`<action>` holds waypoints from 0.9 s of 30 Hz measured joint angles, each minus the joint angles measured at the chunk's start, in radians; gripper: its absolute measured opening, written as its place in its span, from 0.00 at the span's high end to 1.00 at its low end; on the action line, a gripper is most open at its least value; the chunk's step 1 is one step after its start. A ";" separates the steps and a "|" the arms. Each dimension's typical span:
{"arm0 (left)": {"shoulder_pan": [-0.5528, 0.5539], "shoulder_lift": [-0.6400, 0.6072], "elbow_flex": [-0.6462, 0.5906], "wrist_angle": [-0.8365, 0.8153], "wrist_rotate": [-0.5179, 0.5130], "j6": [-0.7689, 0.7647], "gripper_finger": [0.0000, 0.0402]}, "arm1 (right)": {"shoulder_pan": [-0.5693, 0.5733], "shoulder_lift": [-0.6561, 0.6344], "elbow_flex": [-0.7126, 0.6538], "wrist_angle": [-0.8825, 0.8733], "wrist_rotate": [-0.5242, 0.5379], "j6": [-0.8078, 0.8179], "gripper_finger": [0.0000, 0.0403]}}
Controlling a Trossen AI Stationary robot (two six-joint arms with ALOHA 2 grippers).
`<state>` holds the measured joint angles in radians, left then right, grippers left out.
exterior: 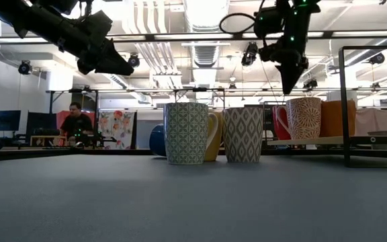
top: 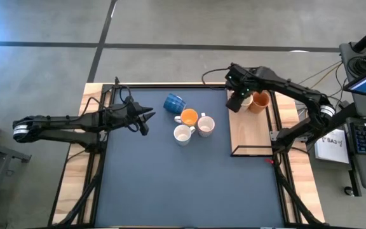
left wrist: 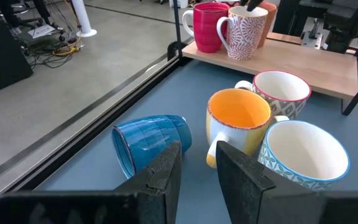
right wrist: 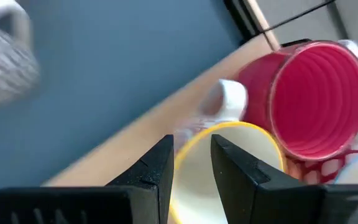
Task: Place coffee mugs
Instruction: Put the orange patterned mug on the shelf, then put the right gray patterned mug on the shelf
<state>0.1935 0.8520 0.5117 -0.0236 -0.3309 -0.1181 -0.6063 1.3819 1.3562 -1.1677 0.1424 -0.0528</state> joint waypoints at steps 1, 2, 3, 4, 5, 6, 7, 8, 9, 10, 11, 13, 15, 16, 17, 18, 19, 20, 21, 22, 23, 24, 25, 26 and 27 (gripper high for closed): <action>0.000 0.000 0.000 0.000 0.000 0.000 0.79 | 0.004 -0.001 0.005 0.002 -0.029 0.030 0.76; 0.000 0.000 0.000 0.000 0.000 -0.003 0.79 | 0.009 -0.002 0.006 0.006 -0.072 0.064 0.76; 0.000 0.000 0.000 0.000 0.000 -0.003 0.79 | 0.016 -0.002 0.004 0.012 -0.116 0.102 0.76; 0.000 0.000 0.000 0.000 0.000 -0.004 0.79 | 0.028 -0.002 -0.004 0.025 -0.144 0.148 0.76; 0.000 0.000 0.000 0.000 0.000 -0.004 0.79 | 0.042 -0.002 -0.014 0.041 -0.148 0.207 0.77; 0.000 0.000 0.000 0.000 0.000 -0.004 0.79 | 0.057 0.001 -0.025 0.049 -0.143 0.274 0.77; 0.000 0.000 0.000 0.000 0.000 -0.004 0.79 | 0.070 0.005 -0.037 0.057 -0.143 0.328 0.77; 0.000 0.000 0.000 0.000 0.000 -0.004 0.79 | 0.082 0.011 -0.047 0.062 -0.143 0.366 0.78; 0.000 0.000 0.000 0.000 0.000 -0.004 0.79 | 0.095 0.016 -0.055 0.068 -0.143 0.388 0.78; 0.000 0.000 0.000 0.000 0.000 -0.004 0.79 | 0.108 0.023 -0.058 0.075 -0.142 0.404 0.78; 0.000 0.000 0.000 0.000 0.000 -0.004 0.79 | 0.120 0.029 -0.058 0.085 -0.141 0.419 0.79; 0.000 0.000 0.000 0.000 0.000 -0.003 0.79 | 0.140 0.036 -0.058 0.113 -0.143 0.448 0.78; 0.000 0.000 0.000 0.000 0.000 -0.003 0.79 | 0.156 0.042 -0.058 0.142 -0.143 0.453 0.77; 0.000 0.000 0.000 -0.001 0.000 -0.003 0.79 | 0.162 0.048 -0.058 0.153 -0.143 0.454 0.76; 0.000 0.000 0.000 -0.001 0.000 -0.003 0.79 | 0.169 0.054 -0.058 0.163 -0.143 0.454 0.75; 0.000 0.000 0.000 -0.001 0.000 -0.003 0.79 | 0.175 0.060 -0.058 0.170 -0.142 0.454 0.74; 0.000 0.000 0.000 -0.001 0.000 -0.003 0.79 | 0.181 0.065 -0.058 0.176 -0.142 0.454 0.73; 0.000 0.000 0.000 -0.001 0.000 -0.003 0.79 | 0.188 0.073 -0.058 0.186 -0.142 0.454 0.72; 0.000 0.000 0.000 -0.001 0.000 -0.003 0.79 | 0.193 0.080 -0.058 0.197 -0.142 0.454 0.71; 0.000 0.000 0.000 -0.001 0.000 -0.003 0.79 | 0.197 0.089 -0.058 0.202 -0.143 0.453 0.70; 0.000 0.000 0.000 -0.001 0.000 -0.003 0.79 | 0.203 0.099 -0.058 0.206 -0.143 0.449 0.69; 0.000 0.000 0.000 -0.001 0.000 -0.003 0.79 | 0.207 0.109 -0.058 0.215 -0.143 0.447 0.68; 0.000 0.000 0.000 -0.001 0.000 -0.003 0.79 | 0.211 0.118 -0.058 0.221 -0.143 0.445 0.67; 0.000 0.000 0.000 -0.001 0.000 -0.003 0.79 | 0.215 0.127 -0.058 0.223 -0.143 0.442 0.67; 0.000 0.000 0.000 -0.001 0.000 -0.003 0.79 | 0.220 0.136 -0.058 0.229 -0.143 0.438 0.66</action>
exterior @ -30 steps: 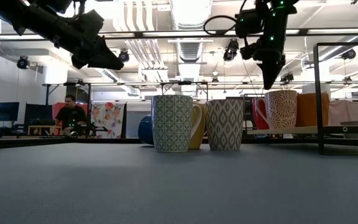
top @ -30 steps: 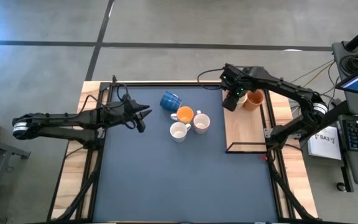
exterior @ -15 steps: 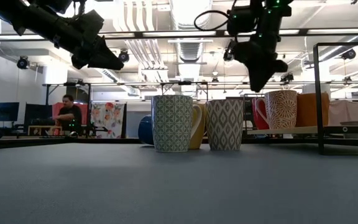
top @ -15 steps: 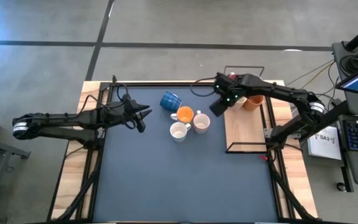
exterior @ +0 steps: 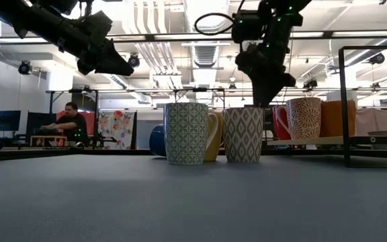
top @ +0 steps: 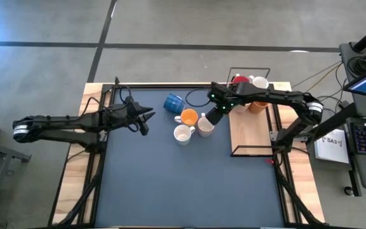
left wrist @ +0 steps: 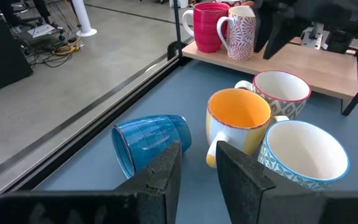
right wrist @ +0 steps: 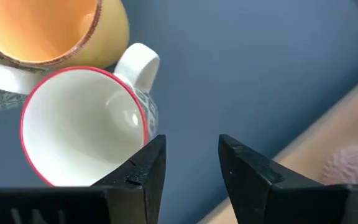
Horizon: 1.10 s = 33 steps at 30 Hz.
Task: Place coffee mugs
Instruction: Put the right gray patterned mug on the shelf
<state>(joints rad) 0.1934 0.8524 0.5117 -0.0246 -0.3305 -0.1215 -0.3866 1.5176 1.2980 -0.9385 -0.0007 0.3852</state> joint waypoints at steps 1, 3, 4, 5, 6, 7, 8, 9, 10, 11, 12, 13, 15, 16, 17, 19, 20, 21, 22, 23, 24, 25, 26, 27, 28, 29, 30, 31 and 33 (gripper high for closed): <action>0.000 0.000 0.000 -0.001 0.000 0.000 0.79 | 0.004 0.008 0.000 0.009 -0.003 0.000 0.66; 0.000 0.000 0.000 -0.002 0.000 0.000 0.79 | 0.012 0.025 0.000 0.019 -0.007 -0.003 0.66; 0.000 0.000 0.000 -0.003 0.000 0.000 0.79 | 0.014 0.033 0.000 0.022 -0.008 -0.003 0.66; 0.000 0.000 0.000 -0.006 0.000 0.000 0.79 | 0.017 0.041 0.000 0.028 -0.008 -0.003 0.65; 0.000 0.000 0.000 -0.009 0.000 0.000 0.79 | 0.018 0.048 0.000 0.031 -0.018 -0.003 0.65; 0.000 0.000 0.000 -0.011 0.000 0.000 0.79 | 0.017 0.052 0.001 0.033 -0.027 -0.004 0.65; 0.000 0.000 0.000 -0.013 0.000 0.000 0.79 | 0.016 0.057 0.001 0.037 -0.042 -0.003 0.65; 0.000 0.000 0.000 -0.017 0.000 0.000 0.79 | 0.016 0.065 0.002 0.043 -0.050 -0.004 0.65; 0.000 0.000 0.000 -0.021 0.001 0.000 0.79 | 0.016 0.072 0.002 0.044 -0.053 -0.004 0.65; 0.000 0.000 0.000 -0.023 0.000 0.000 0.79 | 0.016 0.078 0.001 0.040 -0.056 -0.004 0.65; 0.000 0.000 0.000 -0.024 0.001 0.000 0.79 | 0.017 0.082 0.001 0.039 -0.056 -0.006 0.65; 0.000 0.000 0.000 -0.024 0.000 0.000 0.79 | 0.017 0.083 0.001 0.041 -0.058 -0.009 0.65; 0.000 0.000 0.000 -0.024 0.001 0.000 0.79 | 0.017 0.083 0.001 0.042 -0.060 -0.013 0.65; 0.000 0.000 0.000 -0.024 0.000 0.000 0.79 | 0.018 0.083 0.001 0.045 -0.060 -0.022 0.65; 0.000 0.000 0.000 -0.024 0.000 0.000 0.79 | 0.020 0.082 0.001 0.051 -0.058 -0.031 0.65; 0.000 0.000 0.000 -0.024 0.000 0.000 0.79 | 0.022 0.080 0.001 0.064 -0.060 -0.055 0.66; 0.000 0.000 0.000 -0.024 0.000 0.000 0.79 | 0.023 0.080 0.001 0.064 -0.060 -0.066 0.66; 0.000 0.000 0.000 -0.024 0.001 0.000 0.79 | 0.023 0.080 0.001 0.063 -0.061 -0.081 0.67; 0.000 0.000 0.000 -0.024 0.000 0.000 0.79 | 0.023 0.083 0.001 0.064 -0.060 -0.093 0.67; 0.000 0.000 0.000 -0.024 0.000 0.000 0.79 | 0.023 0.088 0.001 0.065 -0.060 -0.101 0.68; 0.000 0.000 0.000 -0.024 0.000 0.000 0.79 | 0.022 0.094 0.001 0.064 -0.060 -0.109 0.70; 0.000 0.000 0.000 -0.024 0.000 0.000 0.79 | 0.022 0.103 0.001 0.065 -0.060 -0.114 0.71; 0.000 0.000 0.000 -0.023 0.000 0.000 0.79 | 0.022 0.110 0.001 0.067 -0.061 -0.118 0.72; 0.000 0.000 0.000 -0.023 0.000 0.000 0.79 | 0.022 0.118 0.001 0.067 -0.062 -0.122 0.74; 0.000 0.000 0.000 -0.024 0.001 0.000 0.79 | 0.023 0.125 0.001 0.066 -0.063 -0.125 0.75; 0.000 0.000 0.000 -0.023 0.000 -0.001 0.79 | 0.023 0.131 0.001 0.066 -0.064 -0.126 0.77; 0.000 0.000 0.000 -0.023 0.000 -0.002 0.79 | 0.023 0.136 0.001 0.066 -0.066 -0.132 0.79; 0.000 0.000 0.000 -0.023 0.000 -0.002 0.79 | 0.023 0.139 0.001 0.064 -0.075 -0.136 0.81; 0.000 0.000 0.000 -0.023 0.000 -0.002 0.79 | 0.023 0.142 0.001 0.062 -0.087 -0.137 0.85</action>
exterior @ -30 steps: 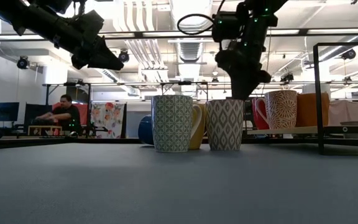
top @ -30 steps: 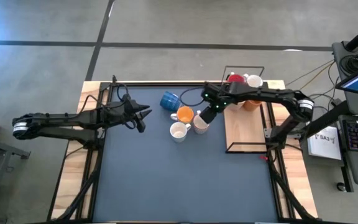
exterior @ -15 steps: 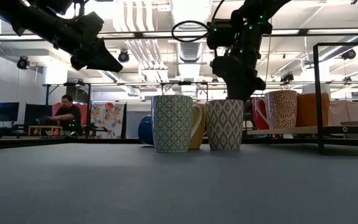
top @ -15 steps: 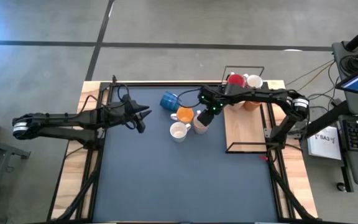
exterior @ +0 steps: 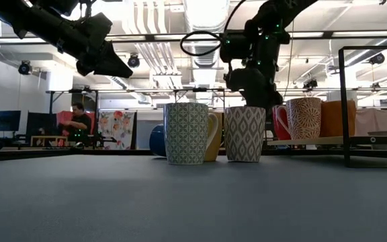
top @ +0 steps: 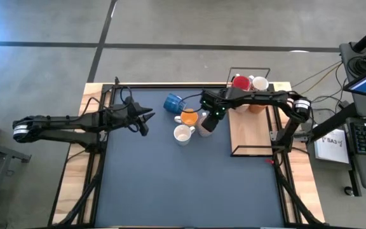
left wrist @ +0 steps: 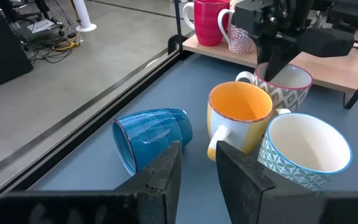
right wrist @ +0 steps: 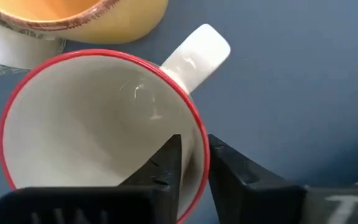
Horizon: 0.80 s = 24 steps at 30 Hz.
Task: Place coffee mugs
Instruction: Put the right gray patterned mug on the shelf
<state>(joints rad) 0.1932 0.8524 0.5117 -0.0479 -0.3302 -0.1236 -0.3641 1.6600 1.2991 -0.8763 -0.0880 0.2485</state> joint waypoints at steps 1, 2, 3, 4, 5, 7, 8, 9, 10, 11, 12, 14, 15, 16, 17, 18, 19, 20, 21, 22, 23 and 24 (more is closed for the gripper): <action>0.000 0.000 0.000 0.000 0.000 0.000 0.79 | 0.000 0.000 0.000 0.000 -0.006 0.000 0.88; 0.000 0.000 0.000 0.000 0.000 0.000 0.79 | 0.000 -0.001 0.000 0.000 -0.011 0.002 0.90; 0.000 0.000 0.000 0.000 0.000 0.000 0.79 | 0.000 -0.002 0.000 0.000 -0.019 0.010 0.93; 0.000 0.000 0.000 0.000 0.000 0.000 0.79 | 0.000 -0.003 0.000 -0.005 -0.023 0.025 0.95; 0.000 0.000 0.000 0.000 0.000 0.000 0.79 | 0.000 -0.006 0.000 -0.011 -0.022 0.036 0.96; 0.000 0.000 0.000 0.000 0.000 -0.001 0.79 | 0.000 -0.013 0.000 -0.015 -0.024 0.068 0.96; 0.000 0.000 0.000 0.000 0.000 -0.001 0.79 | 0.000 -0.018 0.000 -0.018 -0.025 0.088 0.96; 0.000 0.000 0.000 0.000 0.000 -0.001 0.79 | 0.000 -0.024 0.000 -0.028 -0.026 0.102 0.96; 0.000 0.000 0.000 0.000 0.000 -0.001 0.79 | 0.000 -0.031 0.000 -0.041 -0.032 0.111 0.96; 0.000 0.000 0.000 0.000 0.000 -0.001 0.79 | 0.000 -0.039 0.000 -0.060 -0.039 0.132 0.96; 0.000 0.000 0.000 0.000 0.000 -0.001 0.79 | 0.000 -0.049 0.000 -0.078 -0.042 0.154 0.96; 0.000 0.000 0.000 0.000 0.000 -0.001 0.79 | 0.001 -0.071 0.000 -0.108 -0.043 0.187 0.96; 0.000 0.000 0.000 0.000 0.000 -0.001 0.79 | 0.002 -0.083 0.000 -0.124 -0.044 0.211 0.96; 0.000 0.000 0.000 0.000 0.000 -0.001 0.79 | 0.002 -0.095 0.000 -0.144 -0.043 0.230 0.96; 0.000 0.000 0.000 0.000 0.000 -0.001 0.79 | 0.002 -0.107 0.000 -0.166 -0.043 0.247 0.96; 0.000 0.000 0.000 0.000 0.000 -0.001 0.79 | 0.003 -0.121 0.000 -0.187 -0.043 0.271 0.96; 0.000 0.000 0.000 0.000 0.000 -0.001 0.79 | 0.004 -0.134 0.000 -0.203 -0.041 0.295 0.96; 0.000 0.000 0.000 -0.001 0.000 -0.001 0.79 | 0.005 -0.147 0.000 -0.213 -0.035 0.319 0.96; 0.000 0.000 0.000 -0.001 0.000 -0.001 0.79 | 0.008 -0.161 0.000 -0.225 -0.023 0.345 0.96; 0.000 0.000 0.000 -0.001 0.000 -0.001 0.79 | 0.009 -0.174 0.000 -0.239 -0.010 0.367 0.96; 0.000 0.000 0.000 -0.002 0.000 -0.001 0.79 | 0.009 -0.187 0.000 -0.255 0.001 0.388 0.96; 0.000 0.000 0.000 -0.002 0.000 -0.001 0.79 | 0.009 -0.202 0.000 -0.272 0.008 0.405 0.96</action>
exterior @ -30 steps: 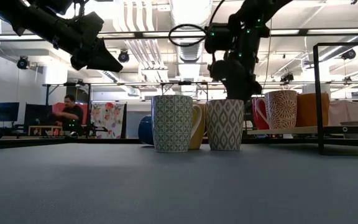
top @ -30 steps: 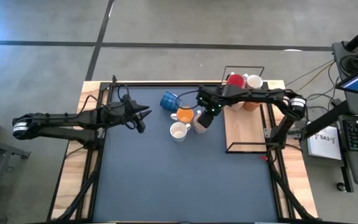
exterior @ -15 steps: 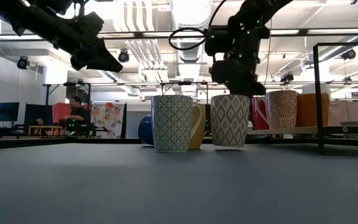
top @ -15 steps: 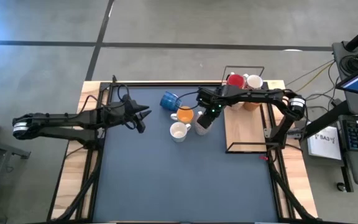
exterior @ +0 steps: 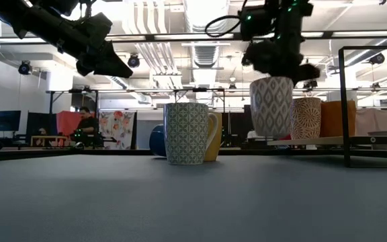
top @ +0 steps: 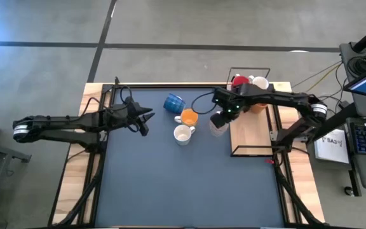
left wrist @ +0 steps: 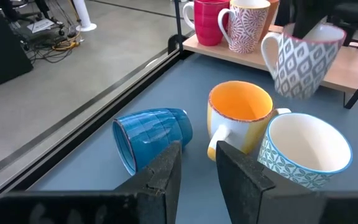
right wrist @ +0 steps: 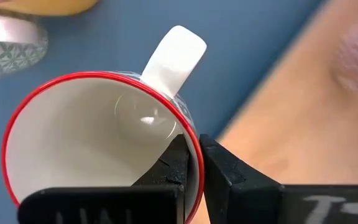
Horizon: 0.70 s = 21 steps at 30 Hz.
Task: Place coffee mugs
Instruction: Put the right gray patterned mug on the shelf
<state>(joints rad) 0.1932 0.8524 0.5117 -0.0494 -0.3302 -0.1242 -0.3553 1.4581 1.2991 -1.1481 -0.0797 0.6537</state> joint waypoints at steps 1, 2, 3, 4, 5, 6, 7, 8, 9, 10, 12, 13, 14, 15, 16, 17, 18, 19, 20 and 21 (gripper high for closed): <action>0.000 0.000 0.000 0.000 0.000 0.000 0.79 | 0.000 -0.014 0.000 -0.015 0.011 0.020 0.96; 0.000 0.000 0.000 -0.001 0.000 0.000 0.79 | 0.000 -0.028 0.000 -0.029 0.029 0.043 0.96; 0.000 0.000 0.000 -0.002 0.000 0.000 0.79 | 0.001 -0.042 0.000 -0.047 0.053 0.059 0.97; 0.000 0.000 0.000 -0.002 0.000 0.000 0.79 | 0.001 -0.055 0.000 -0.071 0.078 0.075 0.97; 0.000 0.000 0.000 -0.003 0.000 0.000 0.79 | 0.003 -0.067 0.000 -0.097 0.103 0.097 0.97; 0.000 0.000 0.000 -0.004 0.000 0.000 0.79 | 0.004 -0.079 0.000 -0.122 0.127 0.116 0.97; 0.000 0.000 0.000 -0.004 0.000 0.000 0.79 | 0.004 -0.090 0.000 -0.142 0.142 0.132 0.97; 0.000 0.000 0.000 -0.004 0.000 0.000 0.79 | 0.004 -0.100 0.000 -0.159 0.150 0.150 0.97; 0.000 0.000 0.000 -0.004 0.000 0.000 0.79 | 0.006 -0.111 -0.002 -0.174 0.157 0.170 0.97; 0.000 0.000 0.000 -0.004 0.000 0.000 0.79 | 0.006 -0.121 -0.007 -0.186 0.160 0.186 0.97; 0.000 0.000 0.000 -0.004 0.000 0.001 0.79 | 0.006 -0.141 -0.021 -0.192 0.158 0.222 0.97; 0.000 0.000 0.000 -0.004 0.000 0.001 0.79 | 0.006 -0.151 -0.031 -0.188 0.158 0.241 0.96; 0.000 0.000 0.000 -0.004 0.000 0.002 0.79 | 0.006 -0.160 -0.042 -0.185 0.158 0.258 0.96; 0.000 0.000 0.000 -0.004 0.000 0.002 0.79 | 0.006 -0.169 -0.056 -0.189 0.158 0.279 0.95; 0.000 0.000 0.000 -0.004 0.000 0.002 0.79 | 0.006 -0.177 -0.071 -0.199 0.157 0.303 0.95; 0.000 0.000 0.000 -0.004 0.000 0.002 0.79 | 0.006 -0.184 -0.088 -0.213 0.156 0.326 0.94; 0.000 0.000 0.000 -0.004 0.000 0.002 0.79 | 0.006 -0.193 -0.107 -0.220 0.156 0.337 0.94; 0.000 0.000 0.000 -0.004 0.000 0.003 0.79 | 0.007 -0.200 -0.126 -0.219 0.150 0.350 0.94; 0.000 0.000 0.000 -0.004 0.000 0.003 0.79 | 0.010 -0.207 -0.144 -0.212 0.145 0.360 0.94; 0.000 0.000 0.000 -0.004 0.000 0.003 0.79 | 0.012 -0.214 -0.161 -0.206 0.139 0.368 0.94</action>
<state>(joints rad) 0.1934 0.8524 0.5117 -0.0536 -0.3302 -0.1215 -0.3432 1.2438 1.1382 -1.3544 0.0596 1.0221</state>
